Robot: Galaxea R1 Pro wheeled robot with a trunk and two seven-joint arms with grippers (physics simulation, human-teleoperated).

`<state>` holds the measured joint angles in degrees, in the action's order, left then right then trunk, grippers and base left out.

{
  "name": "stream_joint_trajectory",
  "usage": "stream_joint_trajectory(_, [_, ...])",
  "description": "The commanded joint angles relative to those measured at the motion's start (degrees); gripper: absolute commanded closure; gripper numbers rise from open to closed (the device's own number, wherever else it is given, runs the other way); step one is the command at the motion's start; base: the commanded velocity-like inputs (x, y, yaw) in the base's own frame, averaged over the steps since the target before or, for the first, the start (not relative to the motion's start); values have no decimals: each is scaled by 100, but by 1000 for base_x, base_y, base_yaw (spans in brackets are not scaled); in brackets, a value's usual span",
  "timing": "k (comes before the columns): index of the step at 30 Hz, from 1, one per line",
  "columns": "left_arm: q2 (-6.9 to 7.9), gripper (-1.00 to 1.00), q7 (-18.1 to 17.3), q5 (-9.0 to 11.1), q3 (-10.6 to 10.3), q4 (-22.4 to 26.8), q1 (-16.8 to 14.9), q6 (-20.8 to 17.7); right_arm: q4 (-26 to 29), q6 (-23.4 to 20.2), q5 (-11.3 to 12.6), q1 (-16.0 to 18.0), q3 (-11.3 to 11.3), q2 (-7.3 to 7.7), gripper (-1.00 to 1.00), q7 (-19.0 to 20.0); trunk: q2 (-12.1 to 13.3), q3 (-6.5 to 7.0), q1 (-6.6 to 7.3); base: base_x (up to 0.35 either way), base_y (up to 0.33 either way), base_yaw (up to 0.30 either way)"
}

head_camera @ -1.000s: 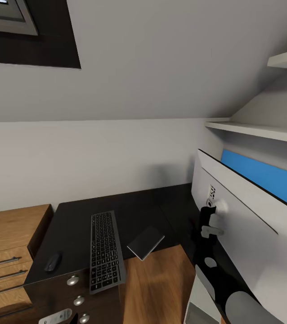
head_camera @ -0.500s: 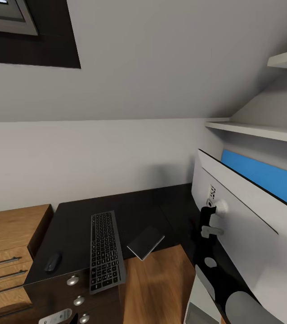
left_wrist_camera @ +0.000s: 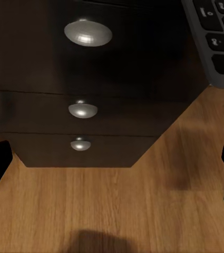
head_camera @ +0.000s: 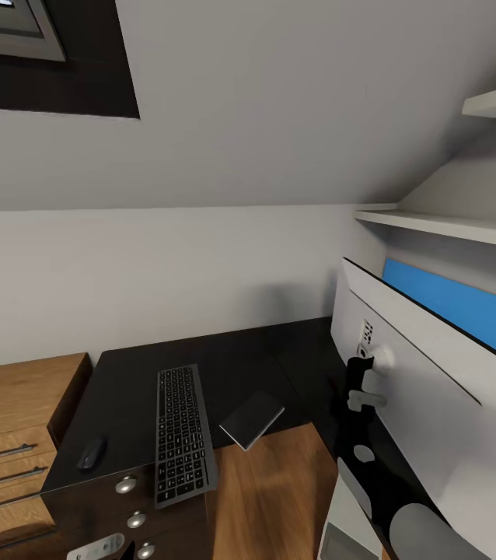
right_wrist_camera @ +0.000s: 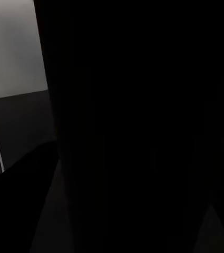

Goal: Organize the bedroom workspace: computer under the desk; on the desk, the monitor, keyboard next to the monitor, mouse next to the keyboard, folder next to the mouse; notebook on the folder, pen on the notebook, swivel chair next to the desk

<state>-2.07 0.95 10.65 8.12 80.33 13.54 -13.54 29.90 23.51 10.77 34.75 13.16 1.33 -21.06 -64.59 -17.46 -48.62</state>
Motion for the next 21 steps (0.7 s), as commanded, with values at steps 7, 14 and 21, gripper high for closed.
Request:
stream_joint_trajectory(7, [-4,-100,10,60,5,16,0,-35,-2,22,57,5,55,7,100,-29,-4,-6,-1,0,0,0])
stream_joint_trajectory(14, [-4,-100,10,60,5,14,0,-35,-2,22,55,5,55,7,100,-29,-4,-6,-1,-4,0,0])
stream_joint_trajectory(21, [-4,-100,10,60,5,14,0,-35,-2,22,41,5,55,7,100,-29,-4,-6,-1,-194,0,0])
